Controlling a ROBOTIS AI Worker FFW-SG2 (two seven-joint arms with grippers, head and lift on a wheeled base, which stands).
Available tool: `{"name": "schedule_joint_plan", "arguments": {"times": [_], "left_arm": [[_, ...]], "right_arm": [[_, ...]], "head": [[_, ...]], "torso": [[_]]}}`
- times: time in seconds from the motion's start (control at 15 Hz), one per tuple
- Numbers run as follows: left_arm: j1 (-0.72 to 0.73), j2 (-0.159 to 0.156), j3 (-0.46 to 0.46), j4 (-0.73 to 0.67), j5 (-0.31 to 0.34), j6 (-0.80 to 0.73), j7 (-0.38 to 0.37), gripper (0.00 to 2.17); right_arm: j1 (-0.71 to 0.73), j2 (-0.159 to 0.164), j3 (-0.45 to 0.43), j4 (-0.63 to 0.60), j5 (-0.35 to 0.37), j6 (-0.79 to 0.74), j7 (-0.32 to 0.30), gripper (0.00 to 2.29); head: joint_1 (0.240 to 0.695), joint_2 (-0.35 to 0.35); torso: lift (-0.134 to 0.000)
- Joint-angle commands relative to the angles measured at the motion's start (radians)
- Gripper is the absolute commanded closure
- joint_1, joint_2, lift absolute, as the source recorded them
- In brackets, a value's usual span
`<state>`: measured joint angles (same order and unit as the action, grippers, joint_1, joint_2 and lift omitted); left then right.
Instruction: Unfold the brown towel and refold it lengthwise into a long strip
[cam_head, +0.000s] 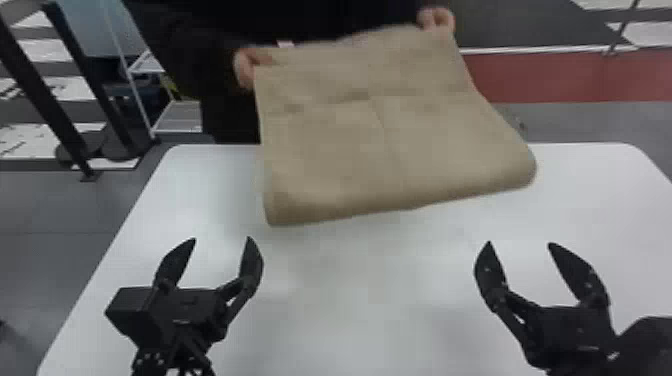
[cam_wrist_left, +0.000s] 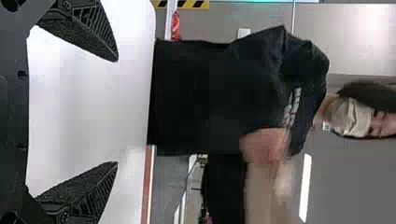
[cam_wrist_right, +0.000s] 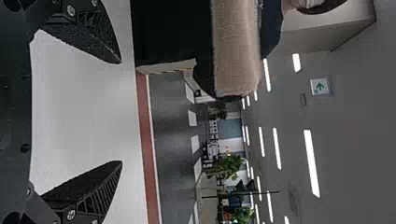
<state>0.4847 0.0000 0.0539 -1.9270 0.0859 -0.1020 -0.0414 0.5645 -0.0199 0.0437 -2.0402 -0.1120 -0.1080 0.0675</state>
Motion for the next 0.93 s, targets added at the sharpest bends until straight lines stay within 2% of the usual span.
{"name": "schedule_joint_plan", "arguments": {"times": [0.0, 0.87], "left_arm": [[0.000, -0.003, 0.000, 0.002, 0.000, -0.003, 0.000, 0.09], [-0.003, -0.003, -0.002, 0.005, 0.000, 0.000, 0.000, 0.09]], "right_arm": [[0.000, 0.000, 0.001, 0.000, 0.000, 0.000, 0.000, 0.12], [0.000, 0.002, 0.001, 0.000, 0.002, 0.000, 0.000, 0.12]], "head": [[0.695, 0.074], [0.695, 0.074]], "torso": [[-0.123], [-0.123]]}}
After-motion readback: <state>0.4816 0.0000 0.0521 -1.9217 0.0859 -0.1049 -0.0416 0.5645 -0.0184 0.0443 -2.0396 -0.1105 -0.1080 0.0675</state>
